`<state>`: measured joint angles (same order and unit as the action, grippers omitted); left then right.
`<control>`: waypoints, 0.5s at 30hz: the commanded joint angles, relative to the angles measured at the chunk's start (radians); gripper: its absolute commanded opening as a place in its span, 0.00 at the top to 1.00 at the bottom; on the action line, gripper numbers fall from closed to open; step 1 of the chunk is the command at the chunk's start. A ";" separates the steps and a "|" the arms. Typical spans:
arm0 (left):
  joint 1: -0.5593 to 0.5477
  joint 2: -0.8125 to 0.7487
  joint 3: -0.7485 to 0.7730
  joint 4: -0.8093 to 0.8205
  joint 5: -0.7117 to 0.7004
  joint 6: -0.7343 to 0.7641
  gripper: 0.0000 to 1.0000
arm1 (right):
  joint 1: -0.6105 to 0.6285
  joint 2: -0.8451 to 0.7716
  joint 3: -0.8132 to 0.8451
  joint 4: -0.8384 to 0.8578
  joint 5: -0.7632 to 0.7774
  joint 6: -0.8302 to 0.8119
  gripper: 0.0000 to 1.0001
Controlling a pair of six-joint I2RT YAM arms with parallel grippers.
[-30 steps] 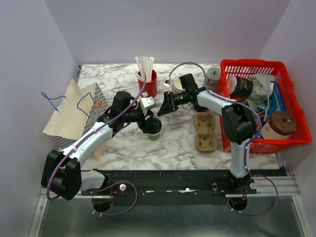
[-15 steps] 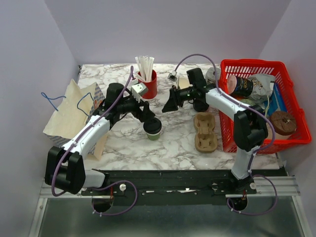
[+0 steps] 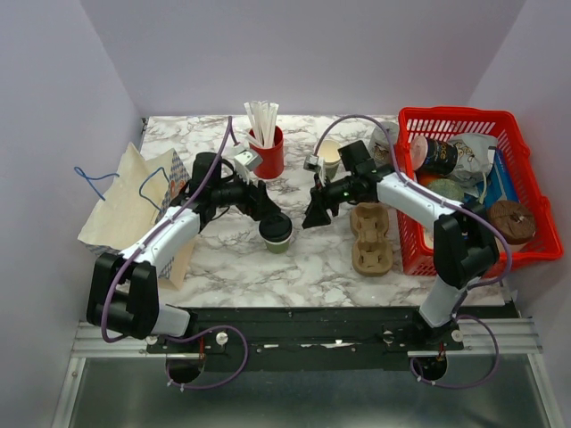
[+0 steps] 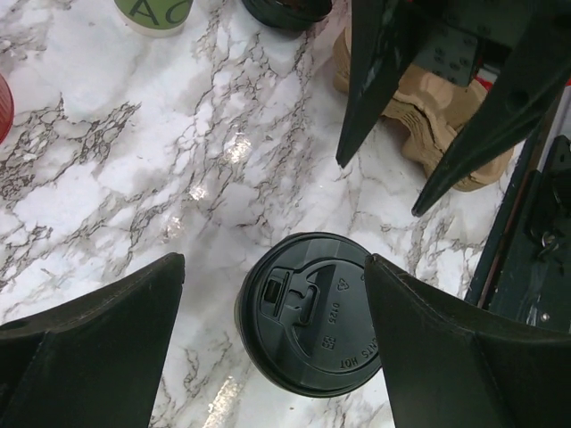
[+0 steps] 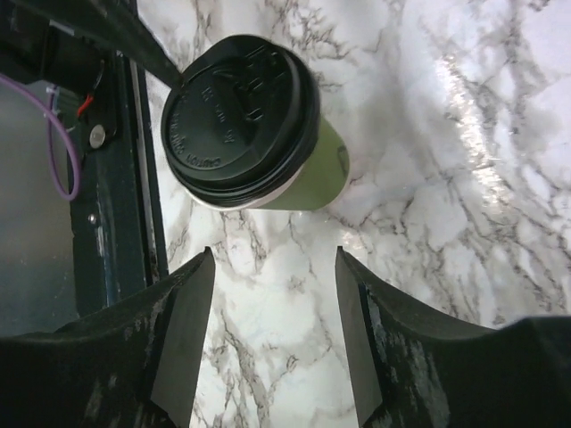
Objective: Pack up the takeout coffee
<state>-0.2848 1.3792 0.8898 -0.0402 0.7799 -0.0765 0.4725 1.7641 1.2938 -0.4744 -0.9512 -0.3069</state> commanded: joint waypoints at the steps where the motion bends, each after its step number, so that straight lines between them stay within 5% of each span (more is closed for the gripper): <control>1: 0.004 0.003 -0.018 0.028 0.068 -0.031 0.11 | 0.040 -0.038 -0.048 -0.024 0.026 -0.121 0.29; 3: 0.004 -0.006 -0.026 0.019 0.078 -0.031 0.11 | 0.055 -0.046 -0.070 -0.023 0.037 -0.147 0.17; 15: 0.007 -0.069 -0.144 0.100 0.096 -0.129 0.12 | 0.130 0.015 -0.065 -0.018 0.077 -0.126 0.17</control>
<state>-0.2825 1.3457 0.7605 0.0013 0.8288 -0.1619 0.5915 1.7432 1.2205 -0.4950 -0.9012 -0.4126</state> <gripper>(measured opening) 0.882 0.831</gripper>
